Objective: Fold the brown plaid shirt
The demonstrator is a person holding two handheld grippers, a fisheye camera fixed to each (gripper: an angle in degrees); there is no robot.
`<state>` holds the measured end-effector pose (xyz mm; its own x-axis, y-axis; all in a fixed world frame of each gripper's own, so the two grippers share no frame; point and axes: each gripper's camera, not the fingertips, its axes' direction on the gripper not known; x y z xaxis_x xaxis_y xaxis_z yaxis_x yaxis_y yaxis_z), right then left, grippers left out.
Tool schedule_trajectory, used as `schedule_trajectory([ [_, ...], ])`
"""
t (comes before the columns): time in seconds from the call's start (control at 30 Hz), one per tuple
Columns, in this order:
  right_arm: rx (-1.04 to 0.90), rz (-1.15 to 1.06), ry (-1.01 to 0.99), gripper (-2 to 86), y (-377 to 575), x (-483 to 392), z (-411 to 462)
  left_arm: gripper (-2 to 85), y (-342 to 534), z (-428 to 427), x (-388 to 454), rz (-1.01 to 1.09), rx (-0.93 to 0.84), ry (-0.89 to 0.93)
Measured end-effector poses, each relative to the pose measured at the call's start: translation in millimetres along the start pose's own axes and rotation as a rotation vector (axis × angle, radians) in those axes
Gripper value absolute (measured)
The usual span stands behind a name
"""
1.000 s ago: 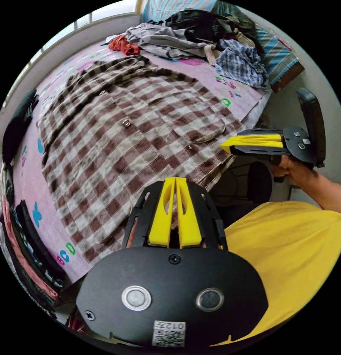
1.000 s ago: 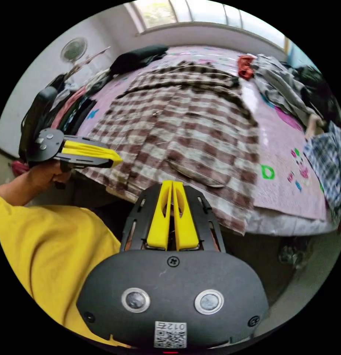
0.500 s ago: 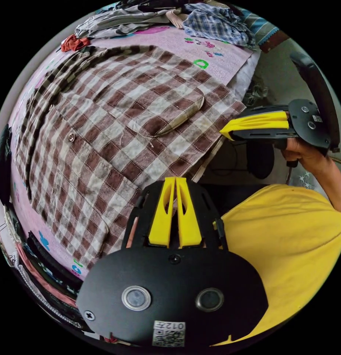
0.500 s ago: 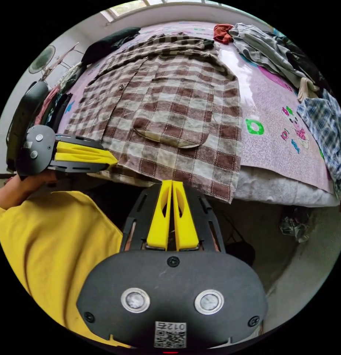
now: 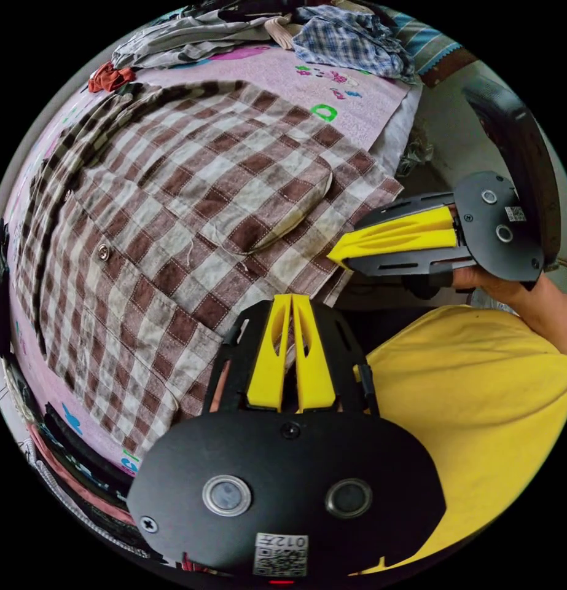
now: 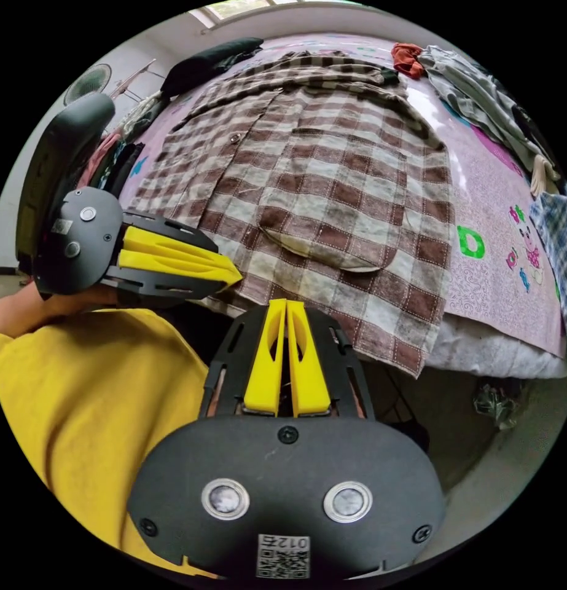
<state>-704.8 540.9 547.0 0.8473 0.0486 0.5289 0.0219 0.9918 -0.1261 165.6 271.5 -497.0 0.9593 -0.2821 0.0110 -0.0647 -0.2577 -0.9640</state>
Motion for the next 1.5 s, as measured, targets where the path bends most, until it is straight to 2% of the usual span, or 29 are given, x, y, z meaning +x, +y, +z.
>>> schedule_trajectory([
  [0.17, 0.166, 0.102, 0.013, 0.0, 33, 36, -43, 0.3, 8, -8, 2, 0.003, 0.083, -0.019],
  [0.23, 0.195, 0.162, 0.024, 0.0, 38, 55, -49, 0.3, 2, 7, 6, 0.036, 0.054, -0.041],
  [0.33, 0.090, 0.175, 0.074, 0.0, 35, 77, -35, 0.4, -1, 36, 13, 0.070, -0.031, -0.082],
  [0.4, 0.028, 0.140, 0.110, 0.0, 36, 83, -27, 0.4, 3, 44, 15, 0.088, -0.022, -0.104],
  [0.57, 0.014, 0.095, 0.157, 0.1, 46, 96, -35, 0.4, 16, 67, 8, 0.090, -0.008, -0.089],
  [0.7, 0.111, 0.202, 0.158, 0.7, 68, 122, -62, 0.4, 44, 71, -5, 0.056, 0.063, -0.051],
  [0.8, 0.219, 0.406, 0.010, 2.4, 98, 171, -81, 0.5, 92, 62, -32, -0.074, 0.180, -0.006],
  [0.87, 0.246, 0.534, -0.170, 5.9, 119, 212, -79, 0.6, 130, 62, -58, -0.215, 0.233, 0.008],
  [0.97, 0.257, 0.622, -0.376, 8.2, 133, 248, -69, 0.9, 206, 70, -108, -0.466, 0.271, -0.016],
  [1.07, 0.223, 0.633, -0.444, 8.8, 133, 265, -59, 1.6, 287, 90, -158, -0.695, 0.243, -0.026],
  [1.13, 0.186, 0.623, -0.470, 9.0, 130, 270, -54, 2.8, 351, 113, -192, -0.860, 0.232, 0.039],
  [1.3, 0.142, 0.599, -0.419, 3.7, 131, 286, -61, 7.4, 429, 175, -228, -0.996, 0.206, 0.172],
  [1.5, 0.143, 0.557, -0.451, 2.6, 130, 305, -73, 10.0, 452, 243, -252, -0.992, 0.287, 0.315],
])
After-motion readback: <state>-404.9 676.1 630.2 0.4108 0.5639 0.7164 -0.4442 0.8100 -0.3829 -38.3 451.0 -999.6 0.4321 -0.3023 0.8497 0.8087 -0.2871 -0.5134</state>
